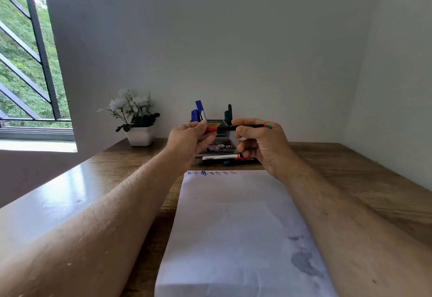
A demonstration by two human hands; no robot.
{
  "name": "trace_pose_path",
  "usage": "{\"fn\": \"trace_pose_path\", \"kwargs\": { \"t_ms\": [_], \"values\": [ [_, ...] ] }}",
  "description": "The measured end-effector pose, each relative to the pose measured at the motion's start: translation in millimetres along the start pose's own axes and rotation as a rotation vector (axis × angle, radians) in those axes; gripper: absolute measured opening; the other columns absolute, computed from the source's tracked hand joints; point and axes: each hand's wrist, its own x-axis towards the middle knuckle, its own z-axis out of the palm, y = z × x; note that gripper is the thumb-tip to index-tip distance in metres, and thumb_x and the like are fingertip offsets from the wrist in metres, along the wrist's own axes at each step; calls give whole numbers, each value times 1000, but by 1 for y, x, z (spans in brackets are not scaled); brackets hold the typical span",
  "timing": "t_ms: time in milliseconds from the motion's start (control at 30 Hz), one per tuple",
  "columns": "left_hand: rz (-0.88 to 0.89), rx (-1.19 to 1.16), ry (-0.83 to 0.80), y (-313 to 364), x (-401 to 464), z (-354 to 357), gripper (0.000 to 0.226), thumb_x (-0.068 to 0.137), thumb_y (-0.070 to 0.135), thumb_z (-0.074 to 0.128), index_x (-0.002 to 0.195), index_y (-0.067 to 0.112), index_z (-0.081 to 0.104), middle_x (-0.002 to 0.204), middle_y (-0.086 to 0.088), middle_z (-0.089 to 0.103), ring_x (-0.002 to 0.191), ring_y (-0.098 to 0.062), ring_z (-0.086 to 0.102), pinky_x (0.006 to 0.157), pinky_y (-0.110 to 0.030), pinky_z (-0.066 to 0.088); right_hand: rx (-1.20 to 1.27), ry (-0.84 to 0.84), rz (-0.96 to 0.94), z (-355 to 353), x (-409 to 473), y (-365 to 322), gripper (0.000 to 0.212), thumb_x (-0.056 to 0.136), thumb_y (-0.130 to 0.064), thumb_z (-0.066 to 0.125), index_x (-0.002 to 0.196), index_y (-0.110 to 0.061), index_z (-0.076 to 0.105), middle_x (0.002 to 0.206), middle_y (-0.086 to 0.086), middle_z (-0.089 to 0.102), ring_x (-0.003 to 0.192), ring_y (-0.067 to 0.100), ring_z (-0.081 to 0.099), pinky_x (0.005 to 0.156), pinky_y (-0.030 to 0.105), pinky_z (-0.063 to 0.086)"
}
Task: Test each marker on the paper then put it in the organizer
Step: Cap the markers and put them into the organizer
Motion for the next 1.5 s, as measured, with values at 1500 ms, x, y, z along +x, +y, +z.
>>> {"fn": "trace_pose_path", "kwargs": {
  "t_ms": [1500],
  "values": [
    [506, 358, -43, 4, -10, 22, 43, 89, 2, 68, 117, 23, 43, 90, -13, 71, 77, -23, 75, 67, -32, 61, -822, 78, -23, 9, -4, 8, 24, 102, -35, 43, 103, -24, 64, 83, 1, 73, 54, 11, 64, 52, 27, 53]
  ]
}}
